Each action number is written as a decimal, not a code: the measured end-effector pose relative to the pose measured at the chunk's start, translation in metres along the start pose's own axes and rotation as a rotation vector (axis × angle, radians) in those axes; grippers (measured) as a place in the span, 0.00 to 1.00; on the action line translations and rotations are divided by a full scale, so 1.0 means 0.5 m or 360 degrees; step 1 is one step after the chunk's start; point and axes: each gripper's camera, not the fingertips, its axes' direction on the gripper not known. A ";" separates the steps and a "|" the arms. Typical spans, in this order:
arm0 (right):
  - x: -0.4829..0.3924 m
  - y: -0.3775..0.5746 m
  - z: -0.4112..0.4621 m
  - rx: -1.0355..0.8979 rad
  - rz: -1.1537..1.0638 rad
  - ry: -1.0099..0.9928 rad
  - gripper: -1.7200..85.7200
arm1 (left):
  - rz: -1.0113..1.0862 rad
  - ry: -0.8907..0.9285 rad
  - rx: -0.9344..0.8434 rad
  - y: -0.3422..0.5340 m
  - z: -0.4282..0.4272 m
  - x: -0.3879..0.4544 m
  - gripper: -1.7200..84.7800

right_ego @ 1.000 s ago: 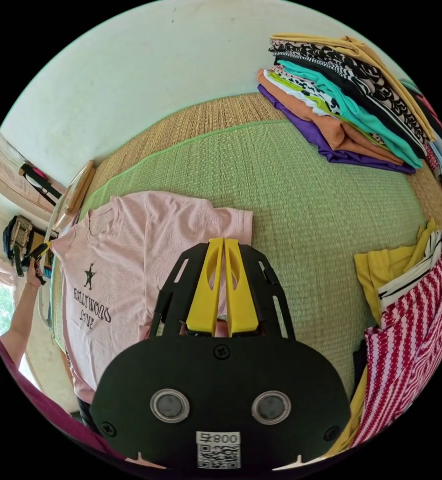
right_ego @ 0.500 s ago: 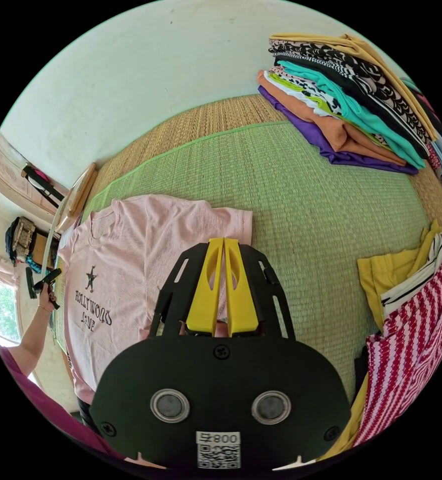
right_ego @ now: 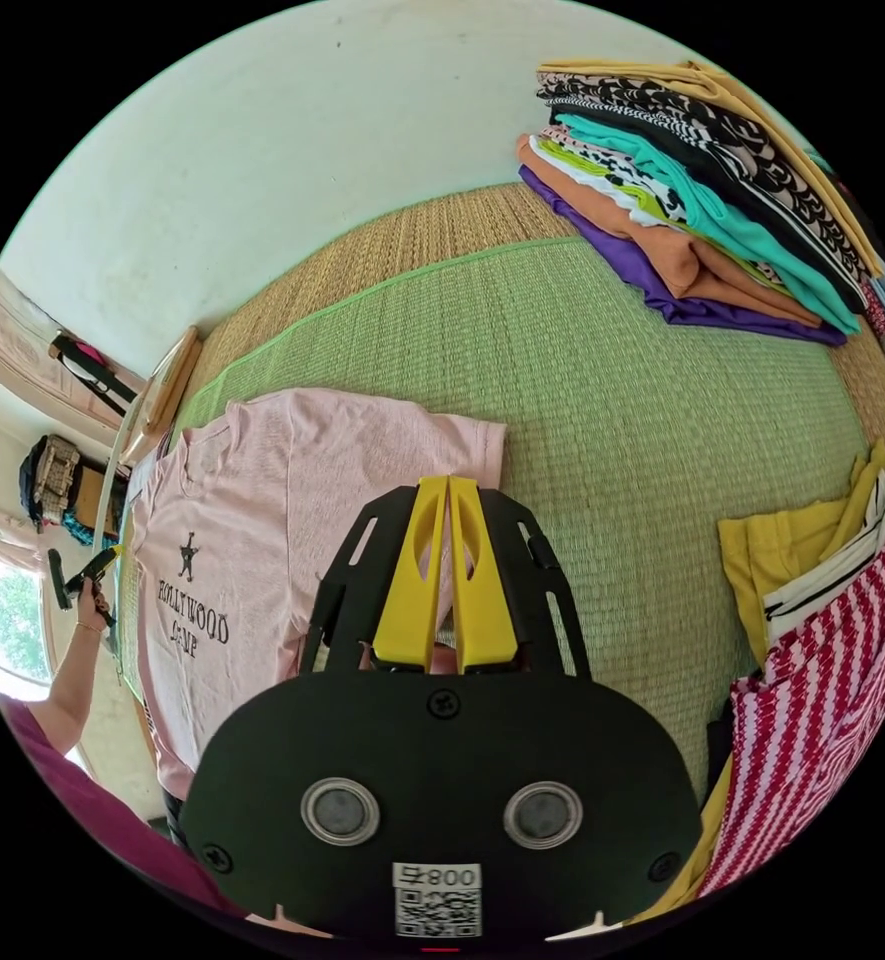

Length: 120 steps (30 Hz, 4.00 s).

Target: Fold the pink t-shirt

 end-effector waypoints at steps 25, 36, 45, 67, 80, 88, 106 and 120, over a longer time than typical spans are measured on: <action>-0.028 0.003 -0.048 0.0107 -0.0089 0.0017 0.02 | 0.0285 0.0233 0.0027 0.027 0.075 0.212 0.02; -0.144 -0.095 0.070 -0.0002 -0.0300 0.0047 0.02 | 0.0402 0.0185 -0.0091 0.052 0.179 0.320 0.02; -0.096 -0.128 0.049 -0.0045 -0.0244 0.0000 0.02 | 0.0380 0.0223 -0.0071 0.114 0.147 0.311 0.02; -0.047 0.483 -0.246 -0.0570 -0.0232 -0.0380 0.09 | -0.0083 0.0372 -0.0507 0.854 -0.217 -0.013 0.09; -0.047 0.617 -0.266 -0.0709 -0.0174 -0.0351 0.11 | -0.0289 0.0797 -0.0581 1.059 -0.228 -0.142 0.06; -0.062 0.604 -0.258 -0.0729 -0.0224 -0.0283 0.12 | -0.0209 0.0881 -0.0446 1.108 -0.307 -0.177 0.06; -0.082 0.589 -0.257 -0.0781 -0.0277 -0.0233 0.03 | -0.0274 0.0952 -0.0406 1.193 -0.372 -0.214 0.03; 0.064 0.562 -0.321 -0.0754 -0.0050 -0.0289 0.02 | -0.0271 0.0839 -0.0424 1.248 -0.397 -0.223 0.03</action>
